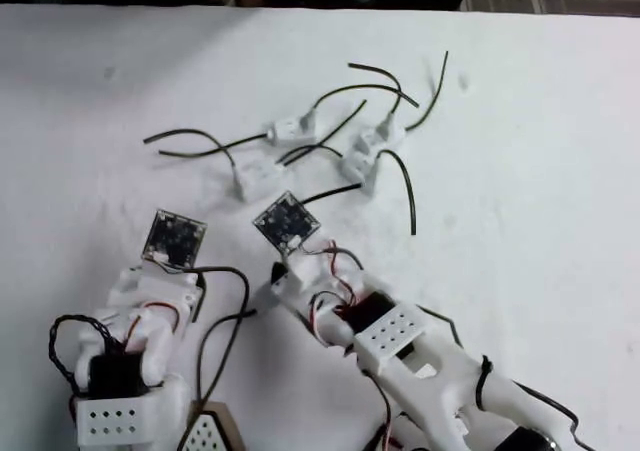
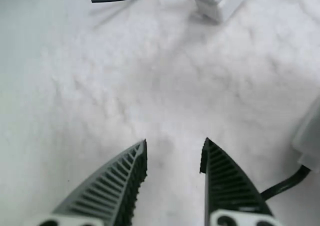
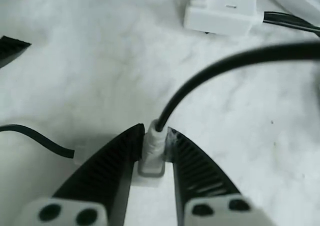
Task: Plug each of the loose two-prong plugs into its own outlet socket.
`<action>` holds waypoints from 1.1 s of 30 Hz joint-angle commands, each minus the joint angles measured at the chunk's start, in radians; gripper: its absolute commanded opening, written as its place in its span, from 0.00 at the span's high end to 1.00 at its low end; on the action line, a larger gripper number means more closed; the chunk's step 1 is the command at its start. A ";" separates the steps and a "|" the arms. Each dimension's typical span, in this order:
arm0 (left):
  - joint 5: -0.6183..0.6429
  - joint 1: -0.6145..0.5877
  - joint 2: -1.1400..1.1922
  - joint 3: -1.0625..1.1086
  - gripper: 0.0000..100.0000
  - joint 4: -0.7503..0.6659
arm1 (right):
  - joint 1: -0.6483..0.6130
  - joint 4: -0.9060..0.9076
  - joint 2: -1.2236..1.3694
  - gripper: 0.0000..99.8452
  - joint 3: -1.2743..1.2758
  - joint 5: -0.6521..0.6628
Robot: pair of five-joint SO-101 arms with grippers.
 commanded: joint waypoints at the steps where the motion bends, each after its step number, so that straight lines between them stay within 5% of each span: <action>1: -0.011 -0.007 -0.008 -0.006 0.82 -0.002 | -0.005 0.071 0.001 0.98 0.003 0.006; 15: -0.011 -0.007 -0.008 -0.006 0.82 0.000 | 0.005 0.447 -0.228 0.98 0.009 0.005; 20: -0.011 -0.007 -0.008 -0.006 0.82 0.002 | 0.073 0.469 -0.243 0.98 0.011 0.014; 33: -0.011 -0.007 -0.008 -0.006 0.82 0.002 | 0.015 0.536 -0.242 0.98 0.008 0.100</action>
